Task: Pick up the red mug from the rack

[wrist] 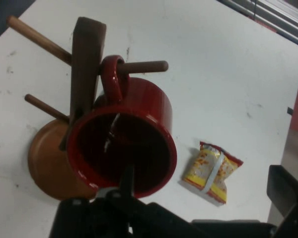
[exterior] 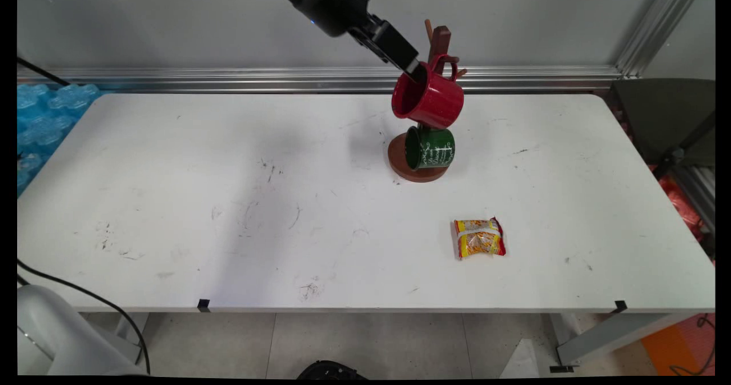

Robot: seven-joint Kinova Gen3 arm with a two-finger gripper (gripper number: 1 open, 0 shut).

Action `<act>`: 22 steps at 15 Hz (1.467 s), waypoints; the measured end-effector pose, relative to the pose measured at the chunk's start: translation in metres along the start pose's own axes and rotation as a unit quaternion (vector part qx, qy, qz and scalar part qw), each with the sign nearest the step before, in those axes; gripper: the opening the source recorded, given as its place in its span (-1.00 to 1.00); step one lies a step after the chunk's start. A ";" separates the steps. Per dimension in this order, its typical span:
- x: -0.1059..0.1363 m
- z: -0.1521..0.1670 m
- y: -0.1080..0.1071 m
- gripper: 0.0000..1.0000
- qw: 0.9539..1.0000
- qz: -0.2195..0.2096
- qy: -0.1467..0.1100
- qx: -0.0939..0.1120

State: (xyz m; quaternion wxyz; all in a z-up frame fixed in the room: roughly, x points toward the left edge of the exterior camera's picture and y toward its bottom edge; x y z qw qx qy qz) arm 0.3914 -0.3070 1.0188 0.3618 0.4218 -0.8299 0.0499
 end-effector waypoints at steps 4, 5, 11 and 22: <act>-0.002 0.027 -0.001 1.00 1.000 -0.016 0.003 0.002; -0.002 0.034 -0.002 1.00 1.000 -0.020 0.003 0.003; -0.003 0.067 -0.003 1.00 0.999 -0.038 0.004 0.002; -0.006 0.093 -0.004 1.00 0.999 -0.042 0.004 0.007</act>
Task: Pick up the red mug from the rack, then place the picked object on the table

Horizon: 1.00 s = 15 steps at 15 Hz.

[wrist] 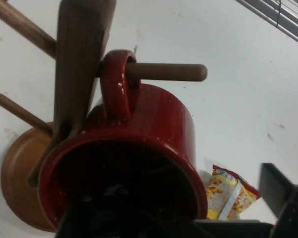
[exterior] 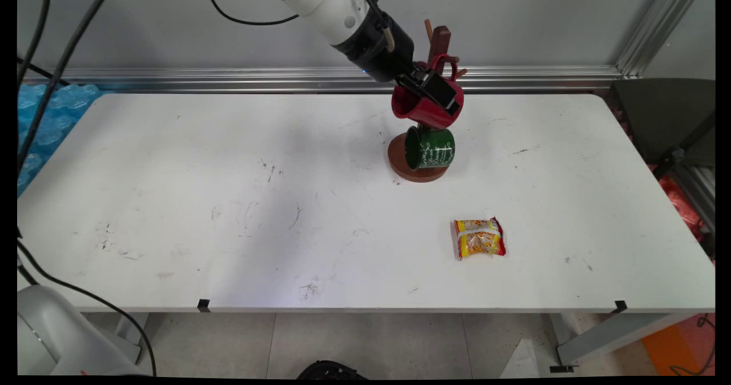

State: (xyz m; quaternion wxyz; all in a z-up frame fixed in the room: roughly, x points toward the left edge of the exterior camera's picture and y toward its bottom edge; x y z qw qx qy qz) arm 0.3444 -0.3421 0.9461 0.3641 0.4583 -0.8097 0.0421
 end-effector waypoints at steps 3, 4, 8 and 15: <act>0.000 0.002 0.000 -1.00 1.000 0.000 0.001 0.002; -0.001 0.003 0.000 -1.00 1.000 0.000 0.001 0.003; -0.002 0.004 0.001 -1.00 1.000 0.001 0.002 0.003; -0.004 -0.002 0.006 -1.00 1.000 0.006 0.004 -0.002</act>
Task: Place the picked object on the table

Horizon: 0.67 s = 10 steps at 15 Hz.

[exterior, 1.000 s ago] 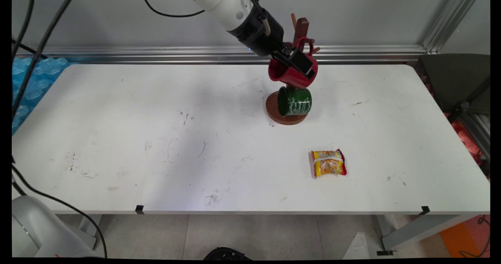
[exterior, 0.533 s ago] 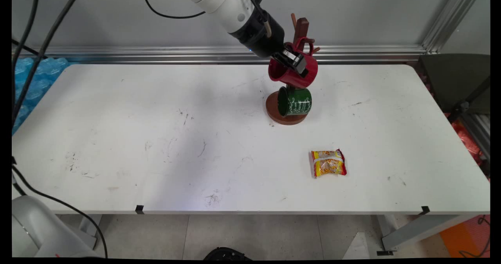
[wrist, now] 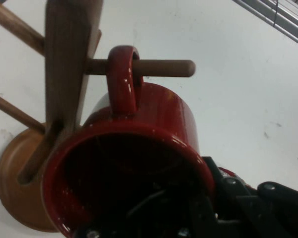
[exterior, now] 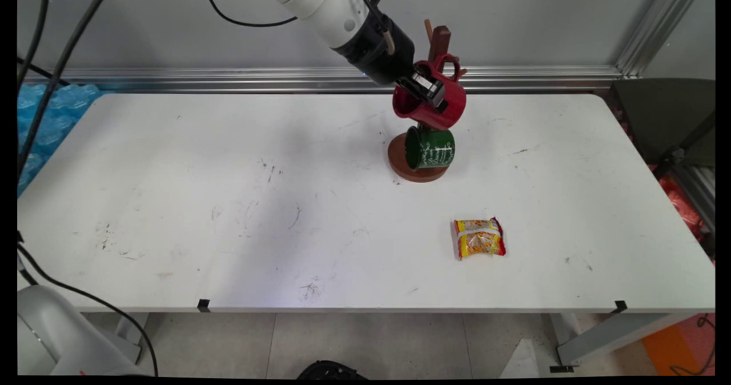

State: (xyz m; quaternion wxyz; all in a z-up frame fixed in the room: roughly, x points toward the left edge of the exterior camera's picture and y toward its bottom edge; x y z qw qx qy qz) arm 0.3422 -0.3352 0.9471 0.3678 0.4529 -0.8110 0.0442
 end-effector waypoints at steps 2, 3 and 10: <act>0.000 -0.002 0.002 -1.00 1.000 0.002 0.000 -0.003; -0.001 -0.004 0.004 -1.00 1.000 0.002 0.001 -0.005; -0.006 -0.018 0.022 -1.00 1.000 0.010 -0.002 -0.027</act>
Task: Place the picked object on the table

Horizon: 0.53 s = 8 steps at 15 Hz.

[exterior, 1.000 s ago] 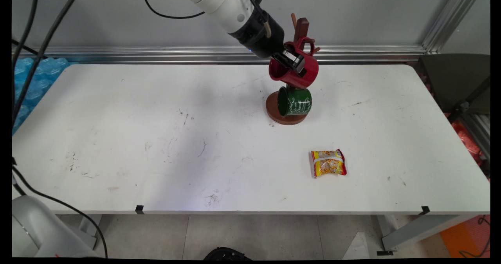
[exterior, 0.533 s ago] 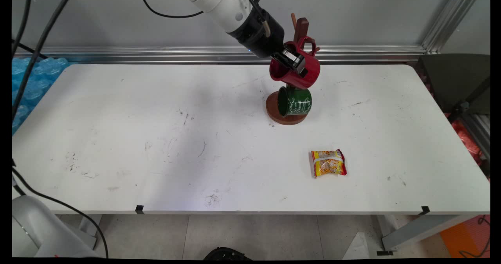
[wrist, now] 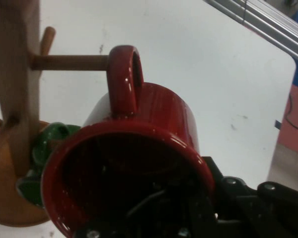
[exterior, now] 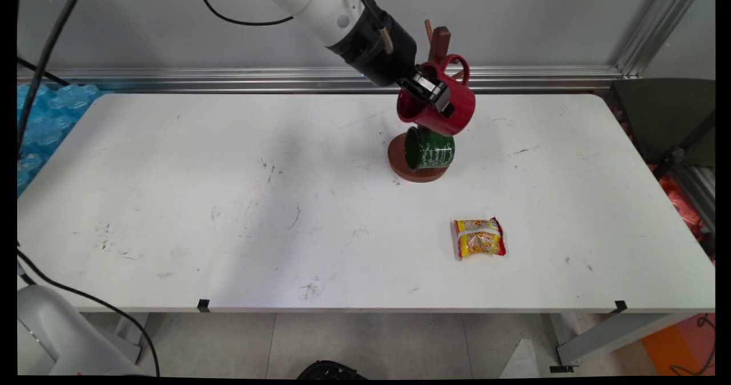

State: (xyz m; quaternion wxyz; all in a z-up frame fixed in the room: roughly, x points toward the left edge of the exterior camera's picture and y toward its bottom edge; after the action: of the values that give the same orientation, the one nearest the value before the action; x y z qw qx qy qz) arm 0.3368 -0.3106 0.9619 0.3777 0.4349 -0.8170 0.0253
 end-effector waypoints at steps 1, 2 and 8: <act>-0.001 -0.002 0.003 -1.00 1.000 0.001 -0.001 -0.003; -0.002 -0.003 0.005 -1.00 1.000 0.002 -0.002 -0.006; -0.005 -0.010 0.017 -1.00 1.000 0.007 -0.004 -0.020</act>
State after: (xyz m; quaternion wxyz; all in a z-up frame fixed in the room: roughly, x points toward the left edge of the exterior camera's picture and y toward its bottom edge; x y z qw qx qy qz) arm 0.3319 -0.2926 0.9702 0.3832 0.4215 -0.8218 0.0097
